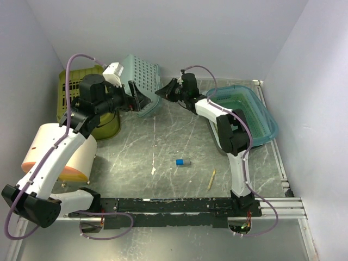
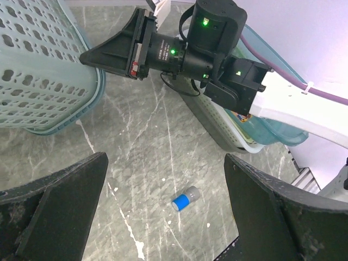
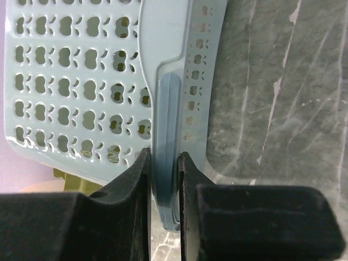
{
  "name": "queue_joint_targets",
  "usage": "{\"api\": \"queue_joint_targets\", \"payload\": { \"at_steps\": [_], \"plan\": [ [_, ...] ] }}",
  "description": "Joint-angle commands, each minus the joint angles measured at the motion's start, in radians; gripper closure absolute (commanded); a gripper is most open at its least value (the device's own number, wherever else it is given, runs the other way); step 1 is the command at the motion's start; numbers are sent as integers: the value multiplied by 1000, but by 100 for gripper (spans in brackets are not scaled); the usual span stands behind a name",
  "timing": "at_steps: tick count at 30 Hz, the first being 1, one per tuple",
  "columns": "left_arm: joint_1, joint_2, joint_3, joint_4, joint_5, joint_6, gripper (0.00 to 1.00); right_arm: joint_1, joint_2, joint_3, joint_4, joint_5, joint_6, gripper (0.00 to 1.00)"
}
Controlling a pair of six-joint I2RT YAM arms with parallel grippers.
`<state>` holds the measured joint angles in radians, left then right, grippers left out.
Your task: Turn the large container upside down
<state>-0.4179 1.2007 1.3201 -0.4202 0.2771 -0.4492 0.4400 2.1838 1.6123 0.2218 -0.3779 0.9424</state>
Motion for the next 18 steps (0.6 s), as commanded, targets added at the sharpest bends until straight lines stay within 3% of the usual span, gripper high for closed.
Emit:
{"api": "queue_joint_targets", "payload": {
  "at_steps": [1, 4, 7, 12, 18],
  "plan": [
    [1, -17, 30, -42, -69, 29, 0, 33, 96, 78, -228, 64, -113, 98],
    [1, -18, 30, -39, -94, 34, 0, 34, 108, 140, -332, 66, -167, 59],
    [1, 6, 42, -42, -103, 40, 0, 27, 77, 153, -413, 144, -240, 39],
    [1, 53, 34, -2, -91, 12, 0, 16, 43, 241, -601, 321, -404, 28],
    [-1, 66, -11, 83, -87, 12, 0, 0, -200, 177, -643, 478, -538, 22]
  ]
}}
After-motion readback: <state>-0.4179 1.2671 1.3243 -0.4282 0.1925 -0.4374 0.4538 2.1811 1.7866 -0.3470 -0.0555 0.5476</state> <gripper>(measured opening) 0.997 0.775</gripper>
